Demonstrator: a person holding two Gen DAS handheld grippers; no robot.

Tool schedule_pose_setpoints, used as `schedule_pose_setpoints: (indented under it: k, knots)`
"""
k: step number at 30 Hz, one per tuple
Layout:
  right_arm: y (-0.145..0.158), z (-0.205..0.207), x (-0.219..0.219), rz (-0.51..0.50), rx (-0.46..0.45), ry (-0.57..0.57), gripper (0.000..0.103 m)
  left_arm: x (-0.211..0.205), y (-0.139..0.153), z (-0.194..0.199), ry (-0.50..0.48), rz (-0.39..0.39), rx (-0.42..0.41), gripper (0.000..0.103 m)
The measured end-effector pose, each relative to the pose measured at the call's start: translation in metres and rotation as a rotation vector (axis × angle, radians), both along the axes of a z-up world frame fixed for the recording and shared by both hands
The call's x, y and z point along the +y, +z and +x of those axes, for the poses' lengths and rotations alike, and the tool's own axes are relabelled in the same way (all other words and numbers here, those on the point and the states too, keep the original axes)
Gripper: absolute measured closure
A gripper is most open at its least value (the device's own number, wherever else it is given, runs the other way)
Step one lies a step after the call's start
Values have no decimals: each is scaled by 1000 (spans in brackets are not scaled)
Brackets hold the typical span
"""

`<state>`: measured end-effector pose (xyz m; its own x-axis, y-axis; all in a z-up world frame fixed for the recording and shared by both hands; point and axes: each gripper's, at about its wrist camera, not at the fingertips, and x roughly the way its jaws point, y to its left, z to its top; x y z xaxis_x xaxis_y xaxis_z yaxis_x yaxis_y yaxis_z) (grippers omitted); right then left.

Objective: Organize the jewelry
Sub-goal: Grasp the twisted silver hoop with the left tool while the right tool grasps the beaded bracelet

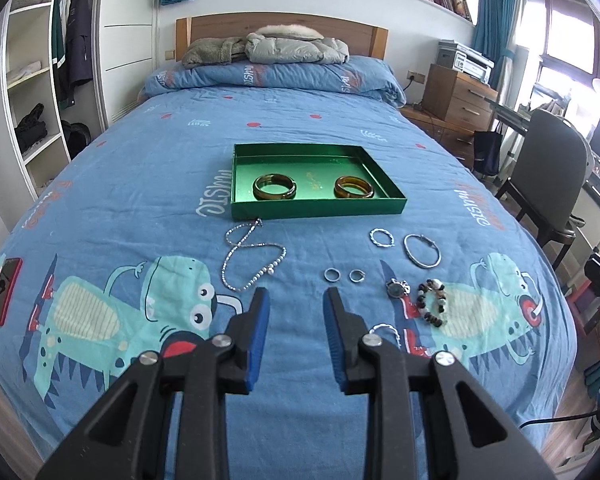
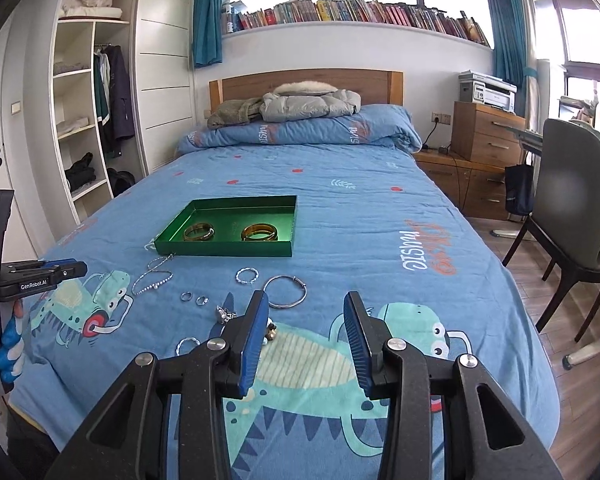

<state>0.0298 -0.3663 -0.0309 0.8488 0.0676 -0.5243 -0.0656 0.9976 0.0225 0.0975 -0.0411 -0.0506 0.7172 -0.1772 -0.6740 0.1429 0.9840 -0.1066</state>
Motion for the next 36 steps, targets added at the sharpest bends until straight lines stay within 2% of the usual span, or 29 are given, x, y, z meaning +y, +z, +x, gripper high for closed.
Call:
schedule_pose_setpoints:
  k: [5, 9, 15, 23, 36]
  knots:
    - [-3, -12, -4, 9, -7, 10, 63, -3, -10, -11, -3, -31, 16, 77]
    - [-13, -11, -3, 25, 9, 25, 63, -16, -26, -13, -26, -16, 47, 77]
    - [-34, -4, -3, 61, 48, 40, 63, -46, -50, -7, -122, -7, 96, 77]
    - [-74, 18, -4, 98, 142, 34, 63, -87, -91, 16, -251, 27, 189, 77]
    - [-118, 70, 11, 133, 245, 76, 63, -104, -135, 68, -250, 90, 279, 77]
